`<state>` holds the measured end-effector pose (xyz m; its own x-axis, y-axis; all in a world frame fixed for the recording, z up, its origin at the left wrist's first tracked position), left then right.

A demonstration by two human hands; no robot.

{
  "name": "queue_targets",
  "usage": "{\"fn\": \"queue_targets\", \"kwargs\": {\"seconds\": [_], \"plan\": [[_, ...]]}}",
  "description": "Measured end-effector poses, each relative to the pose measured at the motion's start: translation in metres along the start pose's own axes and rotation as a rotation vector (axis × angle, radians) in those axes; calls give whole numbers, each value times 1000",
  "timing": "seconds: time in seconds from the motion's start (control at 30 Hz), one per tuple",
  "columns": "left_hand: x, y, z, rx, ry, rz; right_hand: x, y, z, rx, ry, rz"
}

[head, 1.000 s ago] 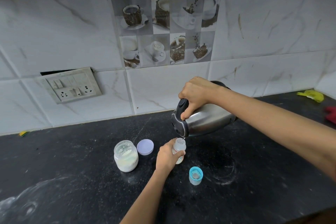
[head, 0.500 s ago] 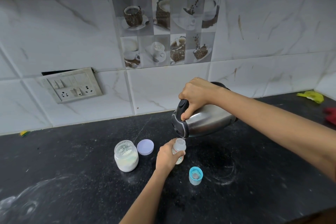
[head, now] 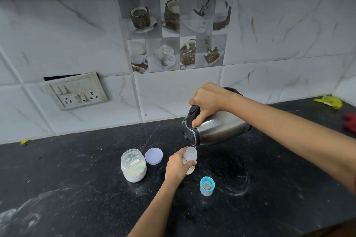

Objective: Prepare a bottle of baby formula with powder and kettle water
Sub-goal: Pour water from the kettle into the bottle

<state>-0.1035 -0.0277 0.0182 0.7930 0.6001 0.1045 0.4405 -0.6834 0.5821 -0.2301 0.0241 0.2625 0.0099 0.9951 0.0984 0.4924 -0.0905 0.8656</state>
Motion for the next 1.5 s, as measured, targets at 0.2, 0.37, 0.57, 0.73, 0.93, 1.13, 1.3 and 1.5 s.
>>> {"fn": "queue_targets", "kwargs": {"seconds": [0.2, 0.37, 0.57, 0.73, 0.93, 1.13, 1.3, 1.5], "plan": [[0, 0, 0, 40, -5, -13, 9, -11, -10, -153, -88, -32], [0, 1, 1, 57, -20, -37, 23, -28, -21, -311, -191, -75], [-2, 1, 5, 91, -21, -43, 44, -55, -32, -541, -333, -141], [-5, -2, 12, 134, -14, -55, 69, -92, -41, -789, -554, -291], [-6, -4, 15, 129, 12, -67, 99, -151, -43, -1097, -781, -478], [-4, -6, 15, 121, 50, -74, 122, -199, -30, -1190, -921, -619], [-4, -11, 19, 125, 72, -84, 130, -221, -31, -1312, -940, -699], [-2, -13, 20, 165, 63, -102, 137, -238, -30, -1421, -942, -796]]}}
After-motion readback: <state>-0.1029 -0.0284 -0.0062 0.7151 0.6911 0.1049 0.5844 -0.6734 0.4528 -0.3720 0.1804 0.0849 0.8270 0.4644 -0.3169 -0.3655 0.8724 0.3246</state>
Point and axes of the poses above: each hand's wrist, its own x-axis away from the middle knuckle, its own y-axis out of the back of the hand, z = x × y, the point moved 2 cm from there along -x, towards the middle knuckle, and after that the axes turned 8 degrees about z, right-handed, at the moved point
